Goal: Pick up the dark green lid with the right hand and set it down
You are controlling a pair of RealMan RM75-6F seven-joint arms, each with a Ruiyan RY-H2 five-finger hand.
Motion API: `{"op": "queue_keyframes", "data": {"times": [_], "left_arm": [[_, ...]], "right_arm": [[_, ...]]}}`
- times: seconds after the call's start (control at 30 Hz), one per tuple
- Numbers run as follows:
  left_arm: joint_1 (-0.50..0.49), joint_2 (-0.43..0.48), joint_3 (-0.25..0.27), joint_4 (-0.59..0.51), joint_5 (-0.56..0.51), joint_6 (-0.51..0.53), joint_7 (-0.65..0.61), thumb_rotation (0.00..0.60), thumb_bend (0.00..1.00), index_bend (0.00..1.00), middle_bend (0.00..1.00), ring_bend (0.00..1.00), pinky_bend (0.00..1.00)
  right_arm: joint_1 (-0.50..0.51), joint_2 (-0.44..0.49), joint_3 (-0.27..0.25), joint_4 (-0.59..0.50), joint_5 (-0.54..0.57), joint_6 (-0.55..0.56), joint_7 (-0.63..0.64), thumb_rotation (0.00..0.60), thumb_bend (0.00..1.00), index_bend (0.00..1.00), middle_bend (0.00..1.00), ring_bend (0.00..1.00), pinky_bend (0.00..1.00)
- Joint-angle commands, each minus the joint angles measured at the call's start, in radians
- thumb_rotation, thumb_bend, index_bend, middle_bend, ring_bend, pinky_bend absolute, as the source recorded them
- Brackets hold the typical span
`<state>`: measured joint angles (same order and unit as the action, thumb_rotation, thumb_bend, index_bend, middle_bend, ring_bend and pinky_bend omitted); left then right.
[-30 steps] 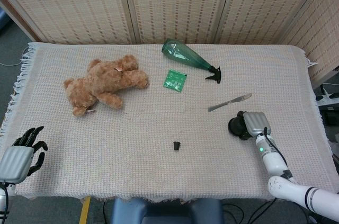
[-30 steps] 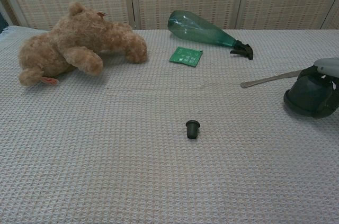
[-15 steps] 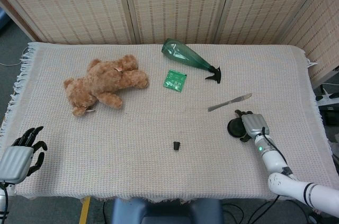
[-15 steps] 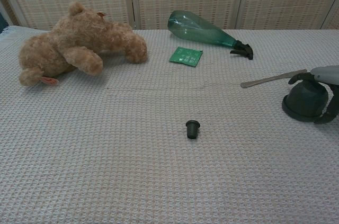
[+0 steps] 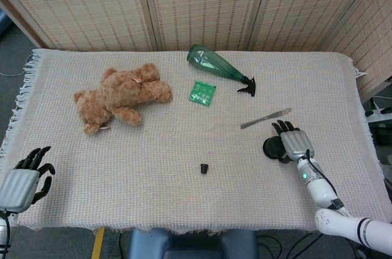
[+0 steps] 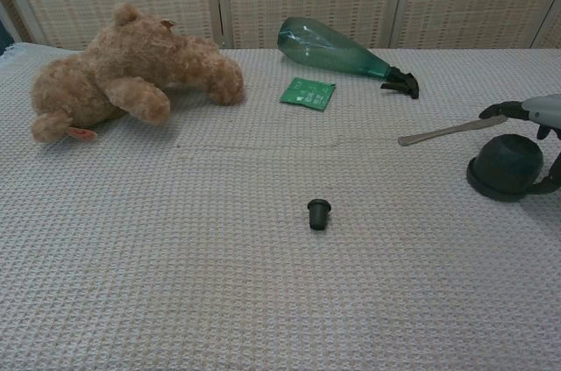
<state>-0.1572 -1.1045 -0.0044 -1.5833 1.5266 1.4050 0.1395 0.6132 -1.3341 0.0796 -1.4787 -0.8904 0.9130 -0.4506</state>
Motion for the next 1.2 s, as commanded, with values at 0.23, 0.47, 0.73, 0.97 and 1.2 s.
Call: {"op": "queue_keyframes", "data": {"times": [0.23, 0.47, 0.73, 0.97, 1.2], "left_arm": [[0.001, 0.0, -0.002, -0.002, -0.004, 0.001, 0.002, 0.6, 0.54, 0.49, 0.1, 0.1, 0.31], [0.0, 0.002, -0.002, -0.002, -0.003, 0.0, -0.001, 0.6, 0.53, 0.49, 0.1, 0.1, 0.31], [0.0, 0.002, -0.002, -0.002, -0.003, 0.0, 0.001, 0.6, 0.54, 0.49, 0.1, 0.1, 0.31], [-0.001, 0.001, -0.002, -0.003, -0.004, -0.002, 0.003, 0.6, 0.54, 0.49, 0.1, 0.1, 0.31], [0.001, 0.003, -0.003, -0.003, -0.004, 0.002, -0.003, 0.6, 0.53, 0.49, 0.1, 0.1, 0.31]], "right_arm": [[-0.039, -0.013, -0.01, -0.001, -0.12, 0.046, 0.092, 0.6, 0.09, 0.0, 0.09, 0.12, 0.31], [-0.05, -0.037, -0.003, 0.027, -0.158, 0.075, 0.114, 0.6, 0.09, 0.23, 0.33, 0.42, 0.52], [-0.073, -0.064, 0.003, 0.058, -0.207, 0.142, 0.108, 0.6, 0.09, 0.33, 0.39, 0.48, 0.56], [-0.092, -0.056, 0.01, 0.04, -0.257, 0.182, 0.137, 0.6, 0.09, 0.37, 0.4, 0.5, 0.57], [-0.16, 0.027, -0.022, -0.076, -0.388, 0.304, 0.185, 0.6, 0.09, 0.37, 0.4, 0.5, 0.57]]}}
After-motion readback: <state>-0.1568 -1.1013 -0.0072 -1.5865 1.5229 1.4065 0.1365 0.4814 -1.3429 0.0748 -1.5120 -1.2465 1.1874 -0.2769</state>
